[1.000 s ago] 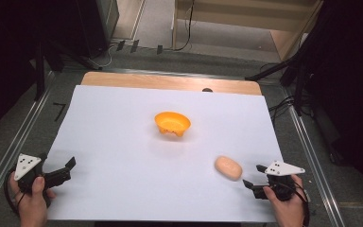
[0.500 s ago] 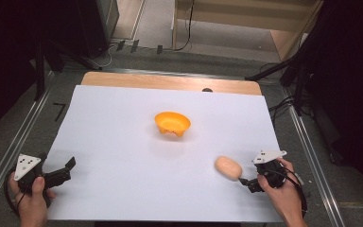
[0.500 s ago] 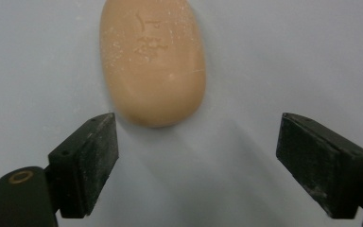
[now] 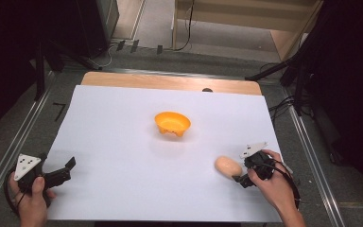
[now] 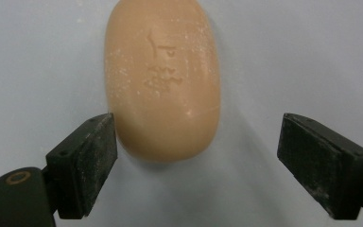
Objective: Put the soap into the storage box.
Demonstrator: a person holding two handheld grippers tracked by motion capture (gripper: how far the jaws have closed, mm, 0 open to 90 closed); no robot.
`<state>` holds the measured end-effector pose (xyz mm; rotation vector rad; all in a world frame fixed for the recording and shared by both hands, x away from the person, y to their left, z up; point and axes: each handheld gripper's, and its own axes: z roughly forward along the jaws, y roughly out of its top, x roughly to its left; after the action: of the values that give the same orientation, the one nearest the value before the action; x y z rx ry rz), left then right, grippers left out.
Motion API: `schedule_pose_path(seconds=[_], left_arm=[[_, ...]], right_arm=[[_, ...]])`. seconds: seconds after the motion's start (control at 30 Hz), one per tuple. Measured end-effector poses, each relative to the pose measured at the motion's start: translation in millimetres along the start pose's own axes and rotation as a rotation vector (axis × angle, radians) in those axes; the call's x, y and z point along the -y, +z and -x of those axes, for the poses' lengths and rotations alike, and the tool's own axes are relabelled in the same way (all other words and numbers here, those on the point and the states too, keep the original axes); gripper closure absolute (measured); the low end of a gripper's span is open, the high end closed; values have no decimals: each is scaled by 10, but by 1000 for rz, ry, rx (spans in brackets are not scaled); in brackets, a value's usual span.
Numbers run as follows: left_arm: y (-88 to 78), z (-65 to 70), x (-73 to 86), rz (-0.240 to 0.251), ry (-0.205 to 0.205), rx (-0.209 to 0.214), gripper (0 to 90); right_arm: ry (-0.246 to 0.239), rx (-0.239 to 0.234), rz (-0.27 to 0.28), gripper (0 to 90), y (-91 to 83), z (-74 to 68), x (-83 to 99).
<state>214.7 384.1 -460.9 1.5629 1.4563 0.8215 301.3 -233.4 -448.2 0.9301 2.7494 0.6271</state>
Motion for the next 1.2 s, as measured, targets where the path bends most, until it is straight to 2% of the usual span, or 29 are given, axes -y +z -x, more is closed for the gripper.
schedule_pose_path(seconds=[0.4, 0.5, 0.6, 0.9, 1.2], left_arm=[[-1, 0, 1, 2, -1, -1, 5], [0, 1, 1, 1, 0, -1, 5], [-1, 1, 1, 1, -2, -1, 5], [0, 0, 0, 1, -1, 0, 5], [1, 0, 0, -1, 0, 0, 5]], right_arm=[[-16, -46, -62, 159, 79, -44, -185], [-23, -31, -71, 178, 101, -61, -246], [-25, -44, -73, 204, 126, -76, -293], [-17, -59, -131, 321, 233, -99, -384], [-20, -51, -167, 324, 256, -103, -430]])
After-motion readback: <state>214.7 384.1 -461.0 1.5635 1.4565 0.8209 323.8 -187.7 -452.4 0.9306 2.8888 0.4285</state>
